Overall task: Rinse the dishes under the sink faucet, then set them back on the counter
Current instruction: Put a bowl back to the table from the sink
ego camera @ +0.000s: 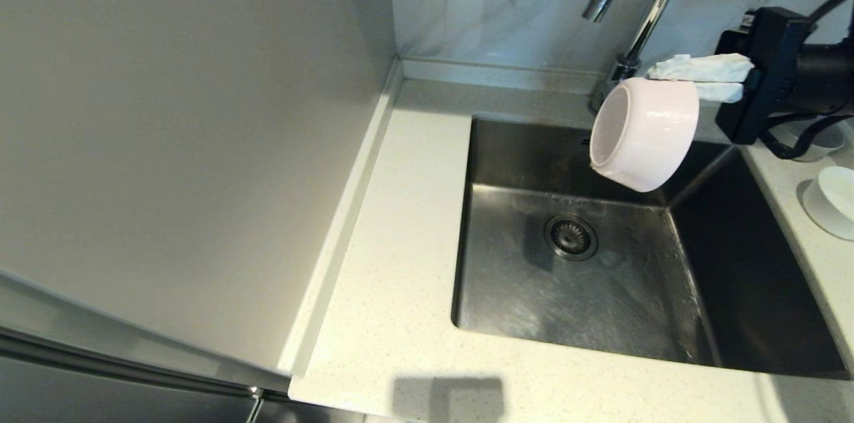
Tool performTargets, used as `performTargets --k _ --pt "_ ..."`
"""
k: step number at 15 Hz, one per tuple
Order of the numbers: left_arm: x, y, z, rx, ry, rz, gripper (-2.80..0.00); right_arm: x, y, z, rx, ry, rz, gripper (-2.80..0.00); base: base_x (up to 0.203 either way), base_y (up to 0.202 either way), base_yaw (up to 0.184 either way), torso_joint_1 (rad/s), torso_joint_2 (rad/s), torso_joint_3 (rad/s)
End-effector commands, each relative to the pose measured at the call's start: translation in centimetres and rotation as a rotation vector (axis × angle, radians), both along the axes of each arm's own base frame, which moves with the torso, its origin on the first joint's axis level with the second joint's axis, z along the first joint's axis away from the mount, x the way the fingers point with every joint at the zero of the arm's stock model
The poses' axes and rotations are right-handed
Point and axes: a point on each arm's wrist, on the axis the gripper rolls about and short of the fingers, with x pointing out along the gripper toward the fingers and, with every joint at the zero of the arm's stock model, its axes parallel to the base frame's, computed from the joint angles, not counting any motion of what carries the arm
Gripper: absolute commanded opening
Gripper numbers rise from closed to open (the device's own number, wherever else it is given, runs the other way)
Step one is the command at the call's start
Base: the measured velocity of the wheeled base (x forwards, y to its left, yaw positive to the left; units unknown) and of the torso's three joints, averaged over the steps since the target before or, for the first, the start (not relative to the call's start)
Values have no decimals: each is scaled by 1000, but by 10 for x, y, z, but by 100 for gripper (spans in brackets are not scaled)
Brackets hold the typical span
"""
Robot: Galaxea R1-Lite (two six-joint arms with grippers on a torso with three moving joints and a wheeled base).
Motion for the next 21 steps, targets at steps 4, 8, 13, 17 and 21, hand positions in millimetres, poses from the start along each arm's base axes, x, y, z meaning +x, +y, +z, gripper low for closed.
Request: performTargets --k 4,8,13,17,21 --pt "0 0 0 -1 -3 2 -280 -46 -39 17 -509 -774 -295 -280 0 0 0 0 0 0" --pt "0 0 0 -1 -3 2 -280 -59 -59 -10 -1410 -605 -675 -280 0 0 0 0 0 0" --pt "0 0 0 -1 -3 2 -280 -117 -99 -26 -1863 -439 -580 -280 0 0 0 0 0 0" --pt "0 0 0 -1 -3 2 -280 -136 -101 -49 -1865 -397 -493 -280 0 0 0 0 0 0" --pt "0 0 0 -1 -3 2 -280 -137 -106 -78 -1857 -317 -392 -280 0 0 0 0 0 0"
